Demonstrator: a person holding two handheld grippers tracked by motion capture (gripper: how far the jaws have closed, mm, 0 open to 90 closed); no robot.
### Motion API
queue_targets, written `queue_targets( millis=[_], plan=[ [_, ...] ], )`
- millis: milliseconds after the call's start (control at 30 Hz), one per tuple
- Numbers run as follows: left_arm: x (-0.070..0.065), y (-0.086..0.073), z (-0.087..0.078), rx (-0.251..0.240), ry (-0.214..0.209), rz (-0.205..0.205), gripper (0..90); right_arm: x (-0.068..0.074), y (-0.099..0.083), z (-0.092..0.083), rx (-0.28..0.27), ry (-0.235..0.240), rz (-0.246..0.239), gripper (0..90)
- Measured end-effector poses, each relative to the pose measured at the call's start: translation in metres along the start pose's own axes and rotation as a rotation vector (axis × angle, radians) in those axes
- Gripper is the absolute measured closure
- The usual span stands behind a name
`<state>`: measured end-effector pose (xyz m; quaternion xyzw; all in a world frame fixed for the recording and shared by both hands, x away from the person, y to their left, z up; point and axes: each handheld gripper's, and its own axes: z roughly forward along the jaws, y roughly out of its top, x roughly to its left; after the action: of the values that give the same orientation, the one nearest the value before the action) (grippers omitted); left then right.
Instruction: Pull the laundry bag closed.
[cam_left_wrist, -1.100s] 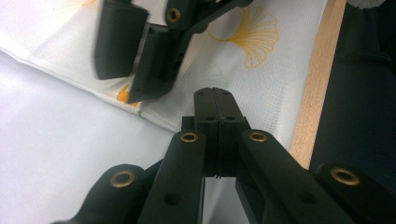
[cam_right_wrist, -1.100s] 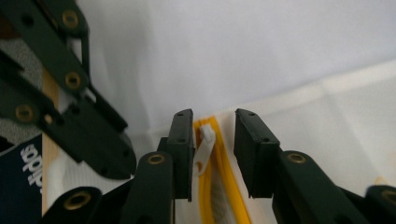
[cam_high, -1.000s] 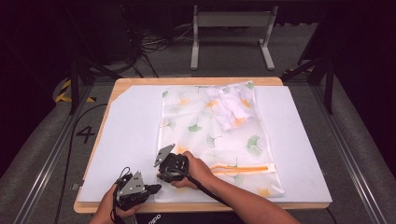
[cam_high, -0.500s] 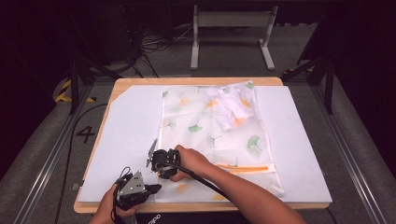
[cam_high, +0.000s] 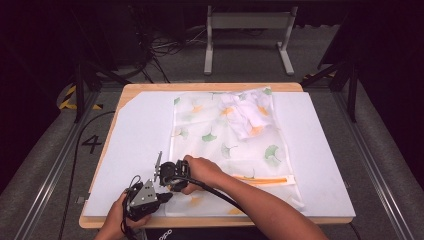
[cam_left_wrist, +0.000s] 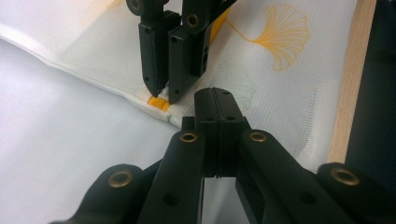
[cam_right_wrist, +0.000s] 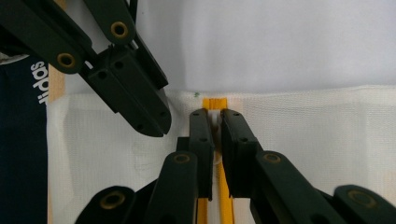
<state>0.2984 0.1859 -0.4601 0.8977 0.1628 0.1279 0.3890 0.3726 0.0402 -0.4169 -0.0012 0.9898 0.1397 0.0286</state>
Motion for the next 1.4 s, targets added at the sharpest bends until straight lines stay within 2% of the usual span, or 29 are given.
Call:
queue_targets(
  millis=[33, 67, 100, 233, 333, 600, 800, 867, 933, 1000, 1067, 1267, 1400],
  plan=[
    [0.001, -0.001, 0.0, -0.004, -0.009, 0.0, 90.0, 0.001, -0.001, 0.0, -0.002, -0.007, -0.005, 83.0],
    [-0.002, -0.003, 0.0, -0.021, 0.0, -0.077, 90.0, 0.002, -0.002, -0.001, 0.002, -0.01, -0.01, 83.0],
    [-0.002, -0.003, 0.0, -0.023, -0.006, -0.086, 90.0, 0.003, -0.004, -0.001, -0.007, -0.014, -0.01, 84.0],
    [-0.001, -0.003, 0.0, -0.023, -0.007, -0.09, 90.0, 0.004, -0.008, -0.002, -0.018, -0.016, -0.005, 84.2],
    [-0.001, -0.003, 0.0, -0.025, -0.009, -0.092, 90.0, 0.007, -0.007, -0.002, -0.01, -0.036, -0.024, 84.4],
    [0.001, -0.004, 0.0, -0.028, -0.019, -0.107, 90.0, 0.006, -0.012, -0.003, -0.025, -0.025, -0.004, 84.5],
    [0.001, -0.004, 0.0, -0.029, -0.02, -0.113, 90.0, 0.008, -0.013, -0.004, -0.023, -0.039, -0.018, 84.6],
    [0.001, -0.004, -0.001, -0.031, -0.012, -0.107, 90.0, 0.01, -0.012, -0.004, -0.018, -0.048, -0.022, 84.6],
    [0.002, -0.004, -0.003, -0.065, 0.008, -0.129, 90.0, 0.01, -0.012, -0.003, -0.025, -0.051, -0.023, 84.6],
    [0.003, -0.002, -0.004, -0.072, 0.035, -0.117, 90.0, 0.01, -0.012, -0.003, -0.026, -0.054, -0.027, 84.6],
    [0.004, -0.002, -0.004, -0.071, 0.045, -0.118, 90.0, 0.01, -0.011, -0.003, -0.03, -0.054, -0.029, 84.6],
    [0.005, 0.0, 0.002, -0.027, 0.057, -0.129, 90.0, 0.011, -0.013, -0.002, -0.05, -0.058, -0.031, 84.5],
    [0.007, -0.001, 0.003, -0.023, 0.046, -0.175, 90.0, 0.011, -0.013, -0.002, -0.046, -0.056, -0.028, 84.5]
  ],
)
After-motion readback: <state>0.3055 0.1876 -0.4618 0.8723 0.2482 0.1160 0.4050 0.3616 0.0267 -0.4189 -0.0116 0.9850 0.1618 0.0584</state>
